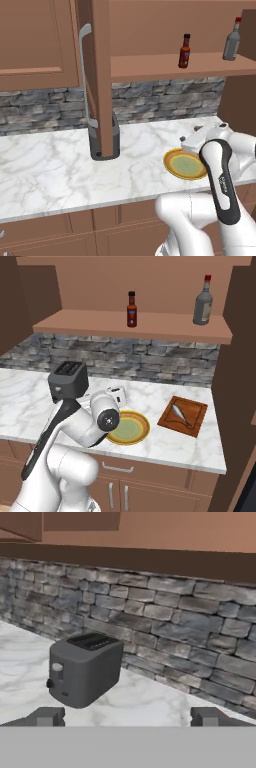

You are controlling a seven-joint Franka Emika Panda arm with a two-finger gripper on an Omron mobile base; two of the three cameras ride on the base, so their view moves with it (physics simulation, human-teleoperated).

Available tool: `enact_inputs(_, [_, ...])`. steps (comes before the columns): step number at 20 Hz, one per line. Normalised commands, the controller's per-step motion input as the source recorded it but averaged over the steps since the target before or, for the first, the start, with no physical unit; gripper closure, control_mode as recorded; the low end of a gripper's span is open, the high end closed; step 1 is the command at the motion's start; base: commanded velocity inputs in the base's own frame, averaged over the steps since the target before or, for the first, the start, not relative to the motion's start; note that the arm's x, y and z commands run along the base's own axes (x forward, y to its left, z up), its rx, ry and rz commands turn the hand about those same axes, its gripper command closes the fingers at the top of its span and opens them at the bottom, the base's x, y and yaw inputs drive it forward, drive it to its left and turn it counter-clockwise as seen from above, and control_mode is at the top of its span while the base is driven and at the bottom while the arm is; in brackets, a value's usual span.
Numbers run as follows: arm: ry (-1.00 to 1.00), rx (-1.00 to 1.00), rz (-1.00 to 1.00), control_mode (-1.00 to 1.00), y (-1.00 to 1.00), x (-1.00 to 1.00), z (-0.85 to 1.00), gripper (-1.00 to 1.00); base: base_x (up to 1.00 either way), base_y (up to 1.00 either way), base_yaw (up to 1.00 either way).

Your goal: Pick the fish from the plate and place it on the cutting board. Then pick the condiment bottle from the cabinet and place it next to the cutting board.

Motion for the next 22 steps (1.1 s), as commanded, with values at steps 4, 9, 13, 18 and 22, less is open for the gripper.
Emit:
enact_inputs(4, [-0.06,0.01,0.12,-1.00,0.38,-0.10,0.00,-1.00,0.00,0.00,0.00])
enact_inputs(9, [-0.09,0.03,0.12,-1.00,0.35,-0.17,0.00,-1.00,0.00,0.00,0.00])
enact_inputs(13, [-0.10,0.04,0.14,-1.00,0.30,-0.23,0.02,-1.00,0.00,0.00,0.00])
enact_inputs(18, [-0.11,0.04,0.12,-1.00,0.28,-0.25,0.08,-1.00,0.00,0.00,0.00])
enact_inputs(22, [-0.10,0.03,0.07,-1.00,0.27,-0.25,0.19,-1.00,0.00,0.00,0.00])
